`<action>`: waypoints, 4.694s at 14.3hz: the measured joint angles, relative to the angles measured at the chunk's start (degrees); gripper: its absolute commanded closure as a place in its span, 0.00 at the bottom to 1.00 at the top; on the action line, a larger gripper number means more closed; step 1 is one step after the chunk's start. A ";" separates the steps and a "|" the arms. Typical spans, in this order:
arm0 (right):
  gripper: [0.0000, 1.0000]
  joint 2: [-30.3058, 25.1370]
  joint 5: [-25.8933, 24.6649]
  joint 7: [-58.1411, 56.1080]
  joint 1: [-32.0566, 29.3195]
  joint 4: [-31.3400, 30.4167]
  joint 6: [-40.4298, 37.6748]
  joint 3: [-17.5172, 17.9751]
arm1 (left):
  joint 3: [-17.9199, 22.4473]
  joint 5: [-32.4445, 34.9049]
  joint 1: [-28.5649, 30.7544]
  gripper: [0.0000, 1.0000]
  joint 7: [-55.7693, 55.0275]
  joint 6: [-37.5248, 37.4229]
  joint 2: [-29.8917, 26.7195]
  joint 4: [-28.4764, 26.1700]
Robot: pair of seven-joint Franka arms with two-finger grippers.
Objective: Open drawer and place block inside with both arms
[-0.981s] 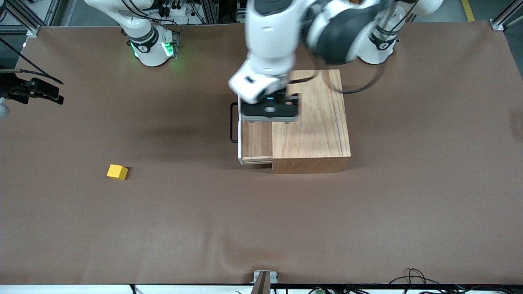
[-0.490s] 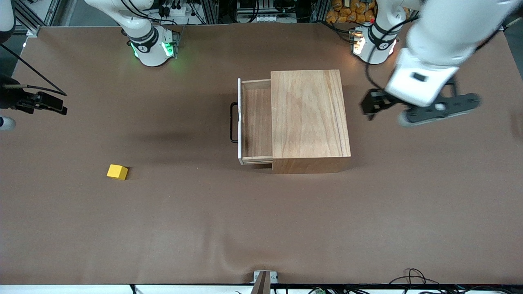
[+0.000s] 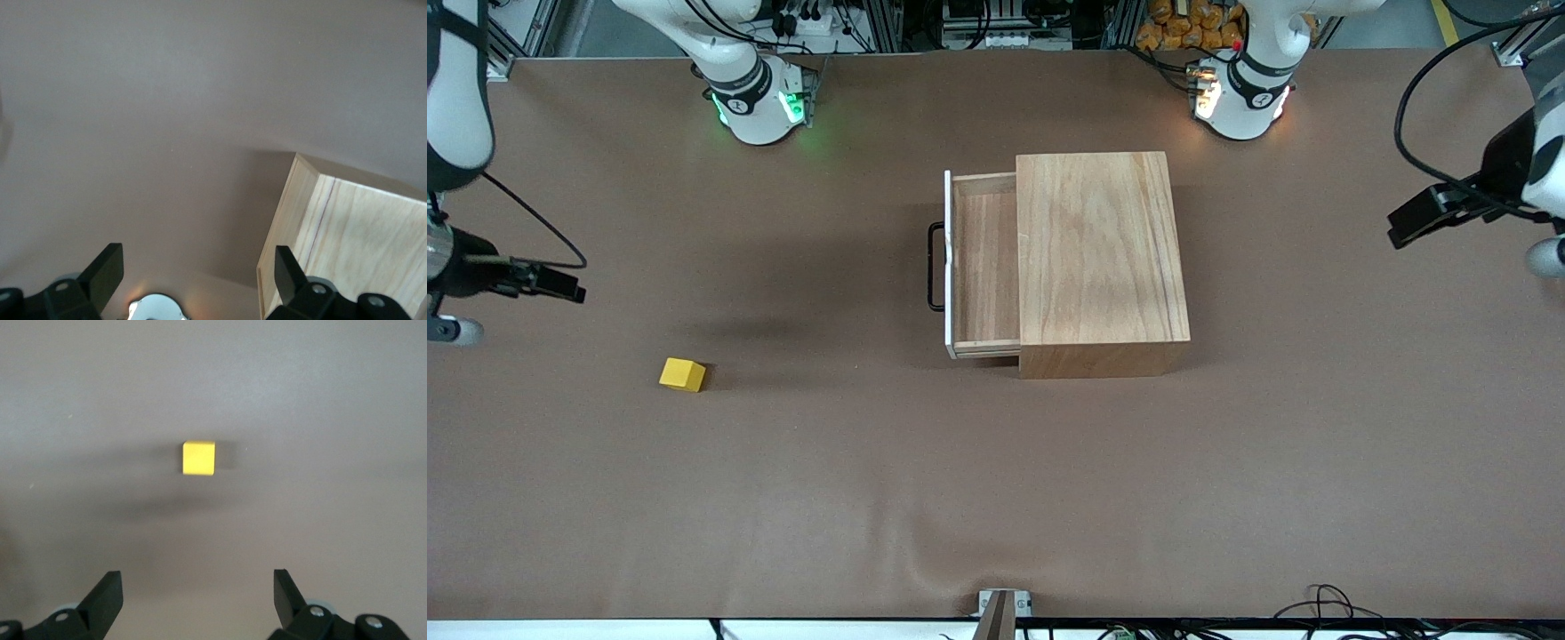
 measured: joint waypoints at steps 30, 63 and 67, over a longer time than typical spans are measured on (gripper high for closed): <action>0.76 22.44 0.04 0.60 0.63 -15.75 44.79 1.01 | -2.78 -4.71 8.80 0.00 12.08 3.94 -3.51 -6.30; 0.63 14.13 5.21 32.73 49.16 7.11 15.83 2.13 | -2.94 -4.60 12.34 0.00 18.78 17.87 -23.29 -36.10; 0.62 16.96 5.11 35.44 50.98 7.14 18.56 2.09 | -2.90 -4.60 12.41 0.00 21.89 17.87 -24.11 -36.36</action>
